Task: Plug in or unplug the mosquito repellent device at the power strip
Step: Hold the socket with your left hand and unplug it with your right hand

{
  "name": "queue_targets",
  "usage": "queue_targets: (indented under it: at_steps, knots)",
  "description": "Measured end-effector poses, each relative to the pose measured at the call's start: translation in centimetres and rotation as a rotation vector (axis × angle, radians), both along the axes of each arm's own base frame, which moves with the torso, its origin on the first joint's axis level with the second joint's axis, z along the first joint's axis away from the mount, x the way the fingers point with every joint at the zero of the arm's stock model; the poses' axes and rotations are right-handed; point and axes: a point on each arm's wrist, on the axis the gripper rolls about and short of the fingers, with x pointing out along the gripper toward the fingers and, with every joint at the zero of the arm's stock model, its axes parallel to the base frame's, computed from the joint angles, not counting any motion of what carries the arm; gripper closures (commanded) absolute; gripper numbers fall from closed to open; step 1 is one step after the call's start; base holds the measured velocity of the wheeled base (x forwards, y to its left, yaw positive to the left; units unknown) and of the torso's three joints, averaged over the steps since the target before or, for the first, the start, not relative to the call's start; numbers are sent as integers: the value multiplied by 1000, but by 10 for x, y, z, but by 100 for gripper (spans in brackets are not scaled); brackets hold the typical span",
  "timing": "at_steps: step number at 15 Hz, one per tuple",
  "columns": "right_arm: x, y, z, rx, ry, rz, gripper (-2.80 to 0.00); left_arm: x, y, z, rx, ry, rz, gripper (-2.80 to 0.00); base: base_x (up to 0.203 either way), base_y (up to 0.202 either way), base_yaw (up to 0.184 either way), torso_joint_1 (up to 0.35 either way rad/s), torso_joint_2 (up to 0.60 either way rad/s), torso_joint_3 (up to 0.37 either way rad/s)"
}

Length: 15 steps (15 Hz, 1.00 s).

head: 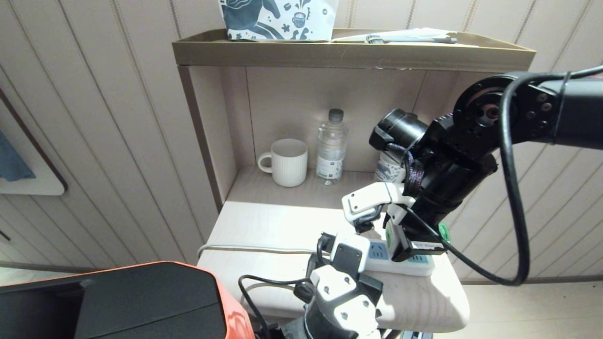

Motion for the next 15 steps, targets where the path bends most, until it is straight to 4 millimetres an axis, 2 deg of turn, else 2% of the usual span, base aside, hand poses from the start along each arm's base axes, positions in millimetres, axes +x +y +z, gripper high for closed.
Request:
queue_targets:
  at_steps: [9, 15]
  knots:
    - [1, 0, -1, 0, 2, 0, 0, -1, -3, 7, -30, -15, 6, 0, 0, 0, 0, 0, 0, 0]
    - [3, -2, 0, 3, -1, -9, 0, -6, 12, 3, -32, -15, 11, 0, 0, 0, 0, 0, 0, 0]
